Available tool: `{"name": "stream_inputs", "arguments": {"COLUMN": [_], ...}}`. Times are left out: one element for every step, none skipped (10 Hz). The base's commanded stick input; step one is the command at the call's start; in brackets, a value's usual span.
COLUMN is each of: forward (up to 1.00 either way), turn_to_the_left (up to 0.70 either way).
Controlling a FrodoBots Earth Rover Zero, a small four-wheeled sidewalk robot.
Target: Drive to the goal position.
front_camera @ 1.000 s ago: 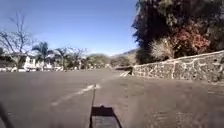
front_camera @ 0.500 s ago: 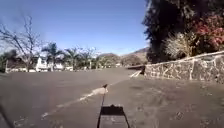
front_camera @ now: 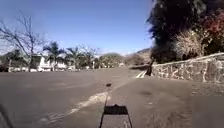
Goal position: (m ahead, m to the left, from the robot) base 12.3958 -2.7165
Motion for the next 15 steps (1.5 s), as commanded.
{"name": "stream_inputs", "arguments": {"forward": [1.0, 1.0, 1.0, 1.0, 1.0, 1.0, 1.0, 1.0, 1.0, 1.0, 1.0, 1.0, 1.0, 1.0, 1.0], "turn_to_the_left": [0.0, 0.0, 0.0, 0.0, 0.0, 0.0, 0.0, 0.0, 0.0, 0.0, 0.0, 0.0, 0.0, 0.0, 0.0]}}
